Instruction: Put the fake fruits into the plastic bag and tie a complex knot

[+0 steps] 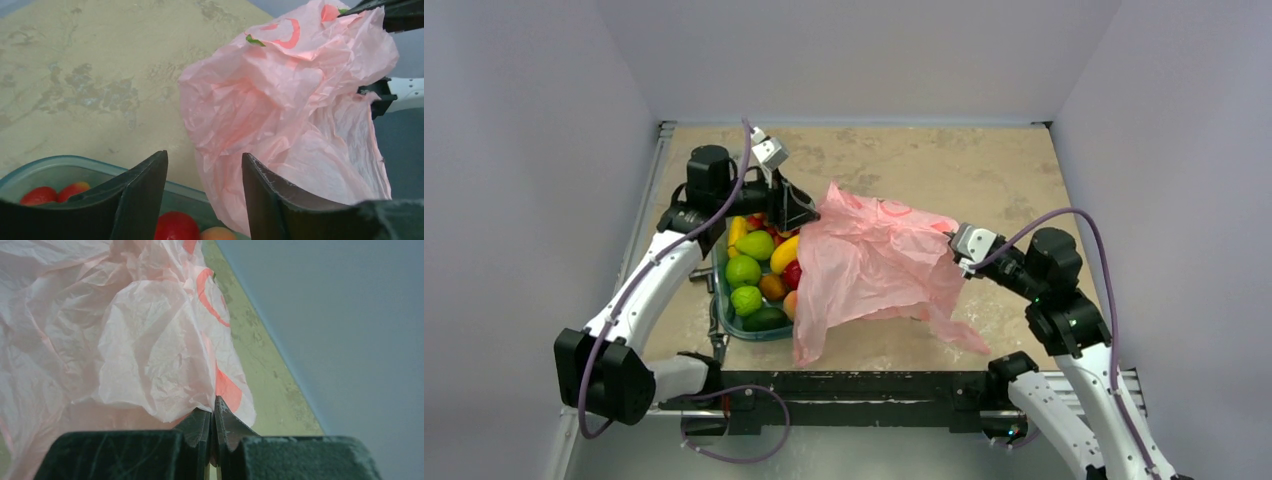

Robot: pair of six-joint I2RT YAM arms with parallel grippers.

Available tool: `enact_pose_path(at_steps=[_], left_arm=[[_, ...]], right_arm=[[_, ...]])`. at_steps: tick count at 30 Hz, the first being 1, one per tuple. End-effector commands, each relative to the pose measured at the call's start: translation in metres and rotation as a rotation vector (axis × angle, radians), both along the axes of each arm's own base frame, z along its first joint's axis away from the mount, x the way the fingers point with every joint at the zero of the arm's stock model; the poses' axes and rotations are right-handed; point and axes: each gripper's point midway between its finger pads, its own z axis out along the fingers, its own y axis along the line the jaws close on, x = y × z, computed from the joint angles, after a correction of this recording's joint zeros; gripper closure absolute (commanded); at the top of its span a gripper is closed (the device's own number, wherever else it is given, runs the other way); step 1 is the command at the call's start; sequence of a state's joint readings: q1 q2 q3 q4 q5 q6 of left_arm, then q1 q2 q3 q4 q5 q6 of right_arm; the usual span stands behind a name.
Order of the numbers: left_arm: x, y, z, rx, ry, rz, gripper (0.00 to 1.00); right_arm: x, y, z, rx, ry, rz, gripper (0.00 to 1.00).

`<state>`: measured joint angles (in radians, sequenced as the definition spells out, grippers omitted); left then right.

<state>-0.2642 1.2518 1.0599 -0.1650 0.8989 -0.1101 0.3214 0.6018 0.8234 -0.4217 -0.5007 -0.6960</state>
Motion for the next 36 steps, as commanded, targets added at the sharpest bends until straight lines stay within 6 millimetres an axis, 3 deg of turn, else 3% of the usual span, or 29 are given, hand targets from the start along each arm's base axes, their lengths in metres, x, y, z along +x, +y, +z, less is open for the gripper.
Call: enact_pose_path(at_steps=[1, 2, 4, 6, 10, 16, 18, 19, 20, 21, 23, 24, 27, 29, 33, 36], left_arm=[[-0.009, 0.017, 0.039, 0.120, -0.344, -0.030, 0.30], [-0.014, 0.016, 0.047, 0.131, -0.394, -0.054, 0.19], [-0.019, 0.012, 0.062, 0.145, -0.445, -0.088, 0.15], [-0.029, 0.002, 0.062, 0.181, -0.459, -0.174, 0.08], [-0.035, -0.018, 0.046, 0.273, -0.547, -0.335, 0.03], [-0.052, -0.036, 0.029, 0.288, -0.408, -0.471, 0.00], [-0.046, -0.037, 0.015, 0.317, -0.380, -0.444, 0.01], [-0.042, -0.035, 0.007, 0.343, -0.363, -0.432, 0.06], [-0.040, -0.031, -0.003, 0.372, -0.343, -0.430, 0.20], [-0.038, -0.026, -0.013, 0.411, -0.320, -0.423, 0.39], [-0.035, -0.014, -0.028, 0.442, -0.276, -0.402, 0.88], [-0.029, -0.006, -0.034, 0.438, -0.261, -0.368, 1.00], [0.000, 0.016, -0.038, 0.425, -0.331, -0.248, 1.00], [0.019, 0.019, -0.035, 0.431, -0.406, -0.214, 1.00], [0.061, -0.008, -0.013, 0.412, -0.531, -0.198, 0.97], [0.106, -0.027, 0.033, 0.387, -0.619, -0.068, 0.33]], right_arm=[[-0.003, 0.009, 0.016, 0.039, -0.024, 0.054, 1.00], [-0.005, 0.011, 0.015, 0.032, -0.028, 0.069, 1.00], [-0.008, 0.015, 0.016, 0.032, -0.041, 0.103, 1.00], [-0.009, 0.016, 0.015, 0.024, -0.046, 0.116, 1.00], [-0.010, 0.017, 0.015, 0.013, -0.058, 0.131, 1.00], [-0.008, 0.016, 0.019, 0.016, -0.064, 0.120, 1.00], [-0.009, 0.015, 0.024, 0.027, -0.079, 0.113, 1.00], [-0.009, 0.015, 0.026, 0.031, -0.088, 0.112, 1.00], [-0.009, 0.014, 0.028, 0.038, -0.089, 0.103, 1.00], [-0.008, 0.012, 0.029, 0.045, -0.087, 0.084, 1.00], [-0.004, 0.005, 0.031, 0.045, -0.090, 0.035, 1.00], [-0.003, 0.002, 0.030, 0.049, -0.083, 0.013, 1.00], [-0.002, -0.004, 0.023, 0.058, -0.038, -0.032, 1.00], [-0.004, -0.003, 0.017, 0.077, 0.010, -0.036, 1.00], [-0.002, 0.009, 0.012, 0.175, 0.138, -0.032, 1.00], [0.016, 0.011, 0.004, 0.267, 0.281, -0.117, 1.00]])
